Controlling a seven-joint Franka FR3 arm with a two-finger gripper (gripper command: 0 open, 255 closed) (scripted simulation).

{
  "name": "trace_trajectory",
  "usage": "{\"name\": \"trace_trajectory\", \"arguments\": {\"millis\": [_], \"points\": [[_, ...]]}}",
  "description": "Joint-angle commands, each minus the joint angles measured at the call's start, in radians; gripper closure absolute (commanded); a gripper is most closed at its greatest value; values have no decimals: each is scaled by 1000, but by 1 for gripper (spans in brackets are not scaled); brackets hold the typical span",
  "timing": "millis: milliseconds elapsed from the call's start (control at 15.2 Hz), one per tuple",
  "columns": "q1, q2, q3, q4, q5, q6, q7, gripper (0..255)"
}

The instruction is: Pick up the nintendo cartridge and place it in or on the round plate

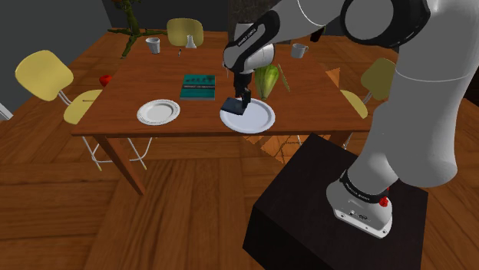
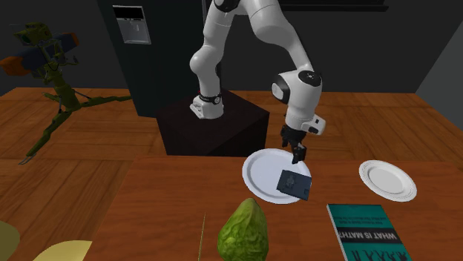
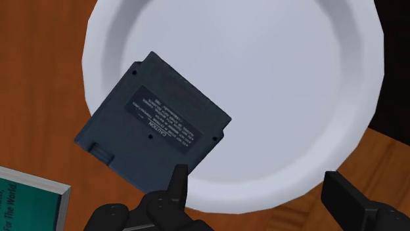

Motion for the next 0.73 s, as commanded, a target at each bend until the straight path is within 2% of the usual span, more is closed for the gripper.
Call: {"name": "trace_trajectory", "arguments": {"millis": [0,132,660], "points": [[15,-41,-22,8,-37,-42,22,0],[30,-82,-42,23,-75,-89,48,0],[30,-83,-41,23,-75,-89,48,0]]}}
